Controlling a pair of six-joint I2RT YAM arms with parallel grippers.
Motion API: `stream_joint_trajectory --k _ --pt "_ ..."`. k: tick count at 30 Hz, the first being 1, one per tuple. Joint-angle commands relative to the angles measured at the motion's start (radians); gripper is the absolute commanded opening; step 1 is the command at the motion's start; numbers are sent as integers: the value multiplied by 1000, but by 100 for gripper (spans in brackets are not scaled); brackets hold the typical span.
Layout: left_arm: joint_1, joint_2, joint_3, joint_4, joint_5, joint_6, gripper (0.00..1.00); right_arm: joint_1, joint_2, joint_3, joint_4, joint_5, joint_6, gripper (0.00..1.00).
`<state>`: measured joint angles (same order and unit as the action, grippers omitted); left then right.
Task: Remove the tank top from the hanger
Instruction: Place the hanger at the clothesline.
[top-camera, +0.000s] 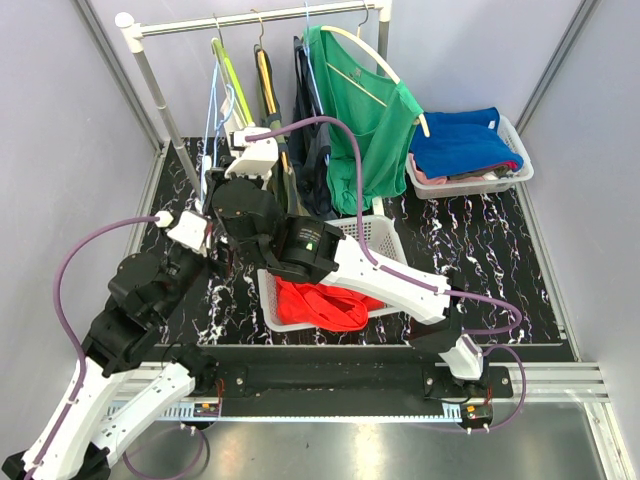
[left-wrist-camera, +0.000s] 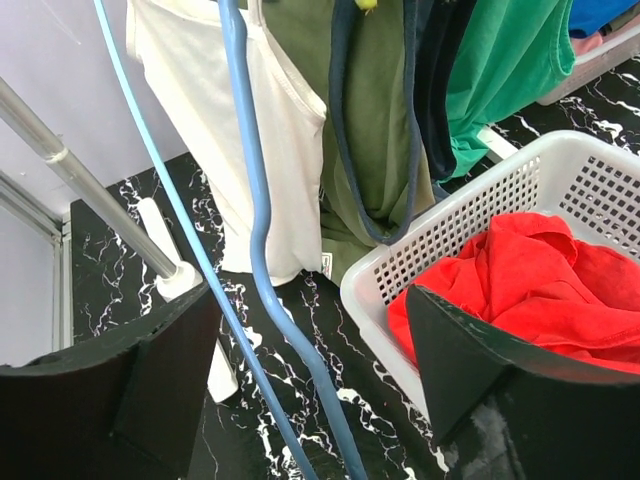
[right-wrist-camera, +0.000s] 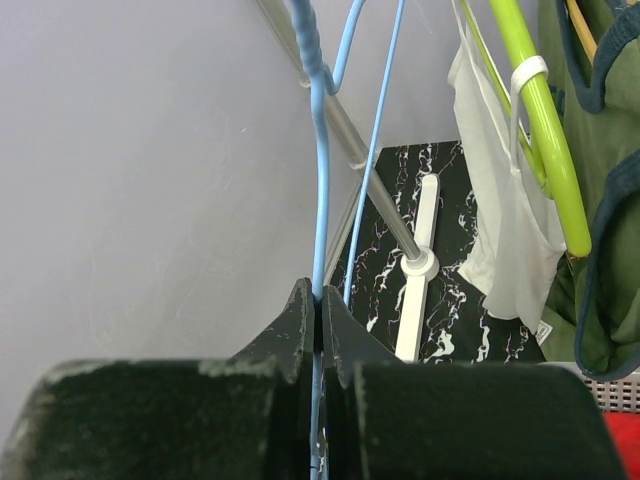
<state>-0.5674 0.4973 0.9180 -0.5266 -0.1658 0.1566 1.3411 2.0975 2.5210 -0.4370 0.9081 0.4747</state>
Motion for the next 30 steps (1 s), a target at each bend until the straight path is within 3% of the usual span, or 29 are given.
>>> stream_joint_trajectory --k 1,3,7,19,25,27,30 --pt "0 -3 65 62 -1 15 82 9 -14 -2 38 23 -5 0" --pt "0 0 87 65 -8 27 87 9 -11 -7 32 28 -7 0" --pt "0 4 105 82 -31 70 87 7 -21 -24 24 32 -5 0" --pt "4 -36 -7 24 -40 49 75 9 -31 -25 24 40 -4 0" --pt "6 -34 -11 23 -43 60 44 9 -31 -28 23 41 -4 0" --pt "4 -34 -11 23 -47 61 29 9 -28 -28 24 48 -8 0" --pt "8 -40 -13 25 -52 60 13 9 -28 -31 24 46 -10 0"
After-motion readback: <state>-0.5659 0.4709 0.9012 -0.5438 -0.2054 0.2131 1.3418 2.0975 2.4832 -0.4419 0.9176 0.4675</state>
